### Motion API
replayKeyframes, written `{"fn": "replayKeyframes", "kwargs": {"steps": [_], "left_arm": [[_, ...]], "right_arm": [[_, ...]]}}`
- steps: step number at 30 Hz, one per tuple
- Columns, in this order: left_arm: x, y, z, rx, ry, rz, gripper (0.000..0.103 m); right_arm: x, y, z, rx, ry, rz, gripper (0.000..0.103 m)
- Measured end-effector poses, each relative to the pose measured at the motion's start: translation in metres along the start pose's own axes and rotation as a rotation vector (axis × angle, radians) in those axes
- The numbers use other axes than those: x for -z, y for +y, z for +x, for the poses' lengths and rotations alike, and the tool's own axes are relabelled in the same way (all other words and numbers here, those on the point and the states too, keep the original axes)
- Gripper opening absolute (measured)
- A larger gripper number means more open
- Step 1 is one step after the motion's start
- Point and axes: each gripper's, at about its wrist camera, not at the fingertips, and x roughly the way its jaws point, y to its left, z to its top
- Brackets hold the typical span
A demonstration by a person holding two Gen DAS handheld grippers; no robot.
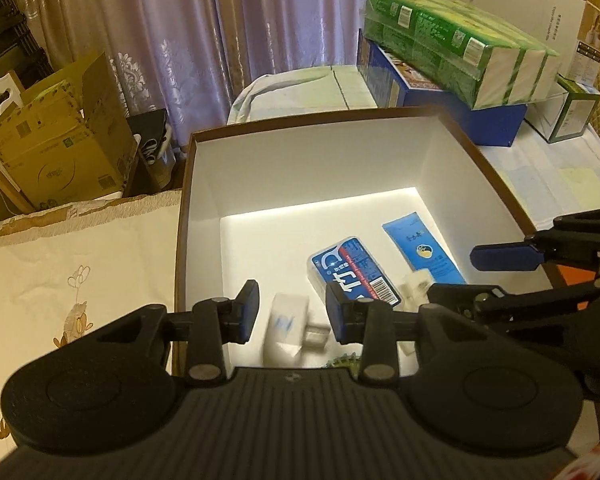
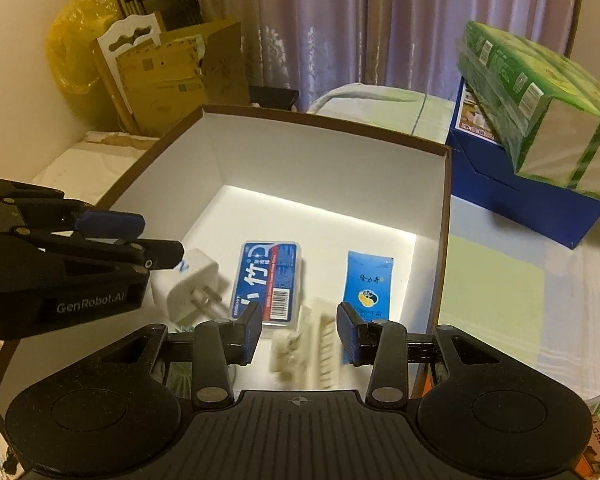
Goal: Organize rigid objects
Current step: 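Open the right tool dropping the clip into the shoebox while the left tool releases the adapter, then withdraw both open tools from the shoebox back toward the remaining items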
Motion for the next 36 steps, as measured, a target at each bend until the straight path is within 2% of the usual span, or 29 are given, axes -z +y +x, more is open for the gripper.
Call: {"fn": "replayKeyframes", "kwargs": {"steps": [8, 13, 18, 20, 24, 26, 31, 36], "left_arm": [[0.004, 0.001, -0.013, 0.008, -0.014, -0.019, 0.041], [0.008, 0.001, -0.028, 0.0, -0.033, -0.024, 0.053], [0.016, -0.001, -0.044, 0.002, -0.043, -0.04, 0.058], [0.019, -0.003, -0.051, -0.005, -0.052, -0.046, 0.063], [0.028, -0.01, -0.069, -0.01, -0.071, -0.045, 0.065], [0.032, -0.014, -0.079, -0.004, -0.083, -0.045, 0.069], [0.045, -0.028, -0.105, 0.015, -0.111, -0.062, 0.071], [0.06, -0.044, -0.128, 0.049, -0.122, -0.081, 0.071]], "right_arm": [[0.005, 0.001, -0.01, -0.016, -0.013, -0.003, 0.044], [0.011, 0.0, -0.022, -0.031, -0.032, -0.009, 0.048], [0.02, 0.002, -0.038, -0.043, -0.055, -0.024, 0.053], [0.024, 0.002, -0.045, -0.05, -0.064, -0.025, 0.054], [0.034, 0.001, -0.062, -0.059, -0.083, -0.001, 0.057], [0.04, 0.001, -0.072, -0.054, -0.093, 0.011, 0.057], [0.055, -0.002, -0.097, -0.066, -0.107, 0.039, 0.058], [0.075, -0.014, -0.122, -0.117, -0.118, 0.087, 0.058]]}}
